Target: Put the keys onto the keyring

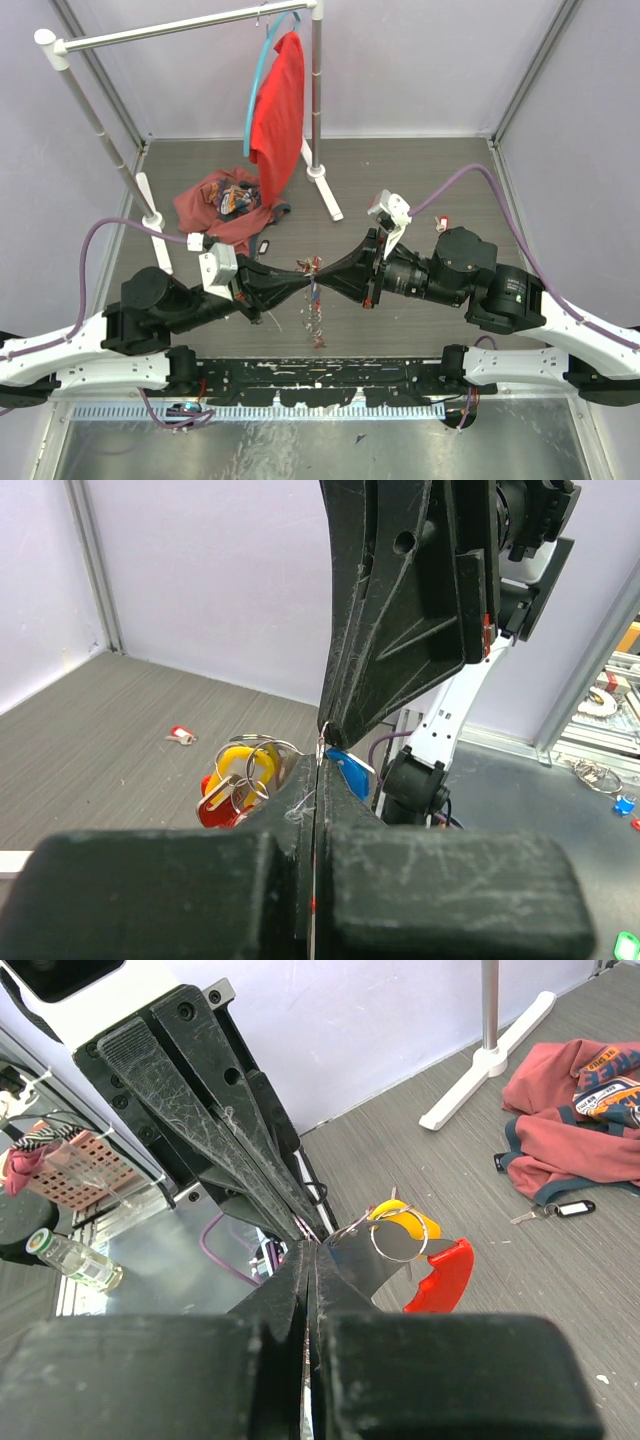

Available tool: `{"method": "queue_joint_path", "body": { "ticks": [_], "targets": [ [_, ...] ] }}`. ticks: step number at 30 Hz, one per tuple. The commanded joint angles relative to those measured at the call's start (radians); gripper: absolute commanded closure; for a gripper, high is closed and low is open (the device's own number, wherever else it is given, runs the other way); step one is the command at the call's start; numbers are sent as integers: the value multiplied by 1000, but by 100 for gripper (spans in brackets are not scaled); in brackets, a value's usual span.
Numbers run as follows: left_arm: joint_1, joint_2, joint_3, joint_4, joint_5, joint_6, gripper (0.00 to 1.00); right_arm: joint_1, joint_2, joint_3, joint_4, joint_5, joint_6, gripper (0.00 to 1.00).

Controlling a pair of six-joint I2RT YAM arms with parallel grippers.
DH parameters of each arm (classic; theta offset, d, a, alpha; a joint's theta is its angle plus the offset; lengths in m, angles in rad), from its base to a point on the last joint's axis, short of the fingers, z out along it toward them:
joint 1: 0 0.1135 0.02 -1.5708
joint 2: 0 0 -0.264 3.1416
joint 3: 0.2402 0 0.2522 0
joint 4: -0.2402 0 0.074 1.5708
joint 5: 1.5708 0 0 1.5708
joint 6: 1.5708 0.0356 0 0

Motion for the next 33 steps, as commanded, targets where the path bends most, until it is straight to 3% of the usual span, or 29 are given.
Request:
{"method": "queue_joint_path", "body": {
  "ticks": [1,27,33],
  "targets": [
    [-1,-28,-12,72,-24,10,100,1,-7,40,3,10,0,99],
    [-3,-42,-10,92,-13,33,100,0,28,33,-61,35,82,98],
    [-2,-41,-7,93,-13,38,100,1,39,17,-62,43,105,93]
  ]
}}
